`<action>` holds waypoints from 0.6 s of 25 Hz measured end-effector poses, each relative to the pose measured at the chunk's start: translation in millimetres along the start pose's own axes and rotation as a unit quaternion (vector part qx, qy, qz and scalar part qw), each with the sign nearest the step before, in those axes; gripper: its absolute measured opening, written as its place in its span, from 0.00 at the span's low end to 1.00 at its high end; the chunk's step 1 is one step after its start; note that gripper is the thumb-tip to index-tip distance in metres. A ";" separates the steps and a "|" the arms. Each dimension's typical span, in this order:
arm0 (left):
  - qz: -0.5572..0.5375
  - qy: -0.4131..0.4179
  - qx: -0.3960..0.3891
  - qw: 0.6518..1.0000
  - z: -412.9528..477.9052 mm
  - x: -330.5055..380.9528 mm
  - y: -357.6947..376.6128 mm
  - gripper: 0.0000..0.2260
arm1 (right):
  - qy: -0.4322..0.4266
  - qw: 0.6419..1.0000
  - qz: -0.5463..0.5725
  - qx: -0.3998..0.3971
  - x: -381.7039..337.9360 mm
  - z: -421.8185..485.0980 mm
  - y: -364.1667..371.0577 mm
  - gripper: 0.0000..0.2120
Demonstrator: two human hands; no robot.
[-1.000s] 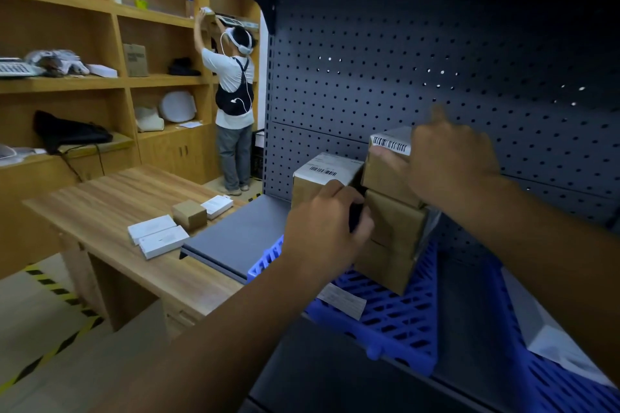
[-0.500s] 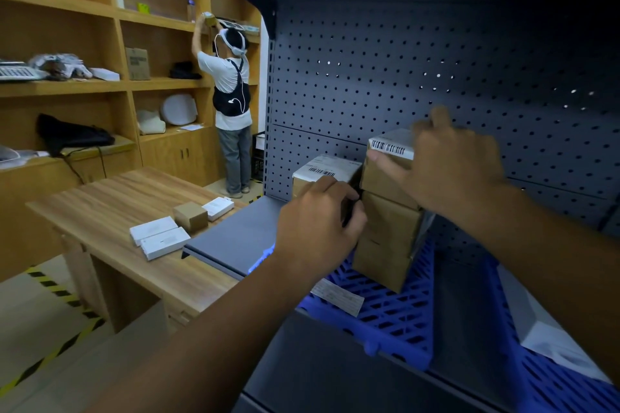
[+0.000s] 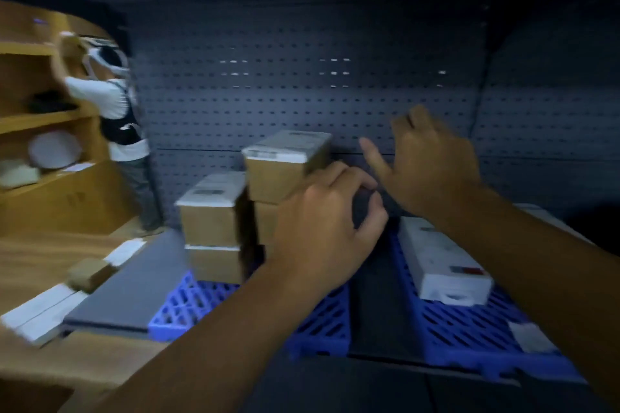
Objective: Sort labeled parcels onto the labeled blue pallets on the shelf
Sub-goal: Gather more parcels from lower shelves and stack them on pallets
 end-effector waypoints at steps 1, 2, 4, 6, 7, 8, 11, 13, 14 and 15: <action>-0.020 0.006 -0.018 1.000 4.1 9.7 18.3 0.09 | 0.017 1.000 -0.018 -0.006 24.2 -3.0 2.0 0.31; -0.029 0.010 -0.034 0.999 6.6 19.0 34.8 0.10 | 0.033 0.999 -0.036 -0.017 46.0 -6.8 4.5 0.30; -0.052 0.015 -0.063 0.997 11.0 38.0 63.4 0.10 | 0.068 0.995 -0.056 -0.045 84.9 -16.7 6.9 0.28; -0.078 0.025 -0.095 0.992 14.9 53.4 90.5 0.10 | 0.104 0.991 -0.066 -0.055 115.8 -28.7 5.2 0.25; -0.086 0.028 -0.106 0.990 15.7 58.1 102.6 0.10 | 0.120 0.988 -0.074 -0.062 127.3 -35.9 4.1 0.25; -0.095 0.030 -0.116 0.988 16.6 61.4 112.7 0.10 | 0.137 0.984 -0.086 -0.072 136.5 -44.1 2.3 0.24; -0.145 0.041 -0.131 0.980 11.9 72.8 132.3 0.09 | 0.187 0.967 -0.141 -0.099 153.2 -76.4 -7.7 0.24; -0.195 0.061 -0.132 0.970 5.4 86.4 140.3 0.10 | 0.225 0.952 -0.179 -0.104 159.2 -102.8 -19.0 0.22; -0.226 0.069 -0.135 0.962 0.8 94.7 142.6 0.10 | 0.245 0.943 -0.195 -0.111 161.9 -117.3 -24.7 0.22; -0.252 0.076 -0.140 0.955 -4.1 102.1 143.6 0.11 | 0.264 0.934 -0.209 -0.119 163.4 -131.3 -28.8 0.21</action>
Point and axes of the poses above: each hand's wrist, its own z-axis towards the middle knuckle, its own y-axis out of the palm, x = y × z, the point moved 8 cm from there along z, towards the middle knuckle, and after that the axes turned 14 degrees about y, right-handed, at the moved point
